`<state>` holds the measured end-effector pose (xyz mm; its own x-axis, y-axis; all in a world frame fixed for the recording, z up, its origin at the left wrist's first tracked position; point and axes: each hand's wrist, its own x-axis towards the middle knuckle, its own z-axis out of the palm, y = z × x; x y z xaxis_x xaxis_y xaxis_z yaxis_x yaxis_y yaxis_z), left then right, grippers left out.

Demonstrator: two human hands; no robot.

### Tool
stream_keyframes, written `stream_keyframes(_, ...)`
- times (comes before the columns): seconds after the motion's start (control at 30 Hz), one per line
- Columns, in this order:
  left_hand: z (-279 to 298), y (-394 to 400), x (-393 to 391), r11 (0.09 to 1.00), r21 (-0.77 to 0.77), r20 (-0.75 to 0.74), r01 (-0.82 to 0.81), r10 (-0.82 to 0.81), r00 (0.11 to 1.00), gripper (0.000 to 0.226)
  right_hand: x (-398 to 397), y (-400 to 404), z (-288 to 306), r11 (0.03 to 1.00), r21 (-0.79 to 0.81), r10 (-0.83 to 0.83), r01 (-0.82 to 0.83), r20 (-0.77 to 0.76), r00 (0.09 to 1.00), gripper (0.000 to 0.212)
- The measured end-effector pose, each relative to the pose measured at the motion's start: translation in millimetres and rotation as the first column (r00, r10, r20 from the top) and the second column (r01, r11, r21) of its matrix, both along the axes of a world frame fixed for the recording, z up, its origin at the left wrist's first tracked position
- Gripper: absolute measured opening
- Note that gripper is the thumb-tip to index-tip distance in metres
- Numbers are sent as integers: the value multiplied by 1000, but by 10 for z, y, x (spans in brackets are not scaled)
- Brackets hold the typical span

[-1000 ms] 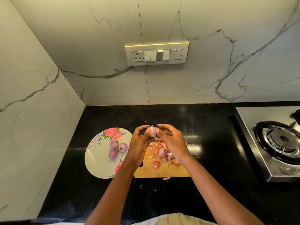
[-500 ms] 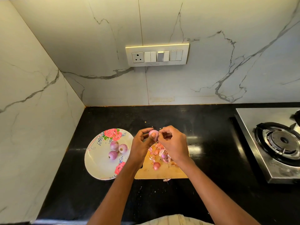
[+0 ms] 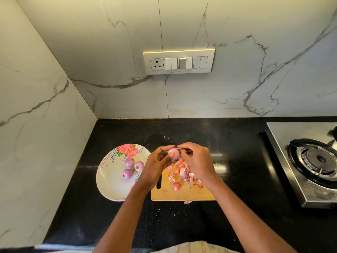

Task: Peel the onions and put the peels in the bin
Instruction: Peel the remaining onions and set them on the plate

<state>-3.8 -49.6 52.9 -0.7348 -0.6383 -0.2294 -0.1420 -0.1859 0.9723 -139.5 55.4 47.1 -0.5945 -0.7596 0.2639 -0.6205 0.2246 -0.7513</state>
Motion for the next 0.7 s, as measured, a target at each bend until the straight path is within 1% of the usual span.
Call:
stream_keyframes(0.1, 15, -14, 9, 995, 98, -4, 14, -13, 1000, 28, -24, 9, 28, 1000, -5, 6, -6, 17, 1000, 19)
stream_keyframes(0.17, 19, -25, -11, 988, 153, -4, 6, -5, 1000, 27, -13, 0, 37, 1000, 1, 9, -9, 19, 1000, 19)
stream_keyframes(0.23, 27, -1, -58, 993, 119, 25, -6, 3, 1000, 35, -18, 0, 33, 1000, 20, 8, -9, 28, 1000, 21)
stream_keyframes(0.3, 24, 15, -96, 999, 29, 66, -22, 20, 998, 49, -37, 9, 29, 999, 45, 29, -31, 28, 999, 25)
stream_keyframes(0.33, 21, 10, -104, 1000, -2, 79, -29, 29, 996, 51, -51, 14, 28, 997, 60, 48, -49, 20, 999, 26)
stream_keyframes(0.37, 15, -5, -104, 999, -18, 88, -27, 29, 996, 49, -68, 20, 29, 995, 72, 70, -71, 11, 997, 26)
stream_keyframes(0.43, -8, -54, -89, 1000, 2, 95, -11, 10, 995, 41, -113, 40, 41, 988, 99, 116, -115, 0, 993, 26)
stream_keyframes(0.57, -17, -116, -71, 997, 21, 119, 70, -72, 990, 30, -183, 74, 52, 975, 138, 179, -176, -10, 984, 27)
stream_keyframes(0.63, -26, -113, -55, 994, 16, 131, 108, -109, 985, 29, -186, 73, 53, 968, 165, 197, -189, -33, 980, 27)
stream_keyframes(0.7, -41, -100, -14, 989, -7, 150, 145, -142, 978, 33, -212, 86, 41, 964, 186, 203, -190, -54, 978, 27)
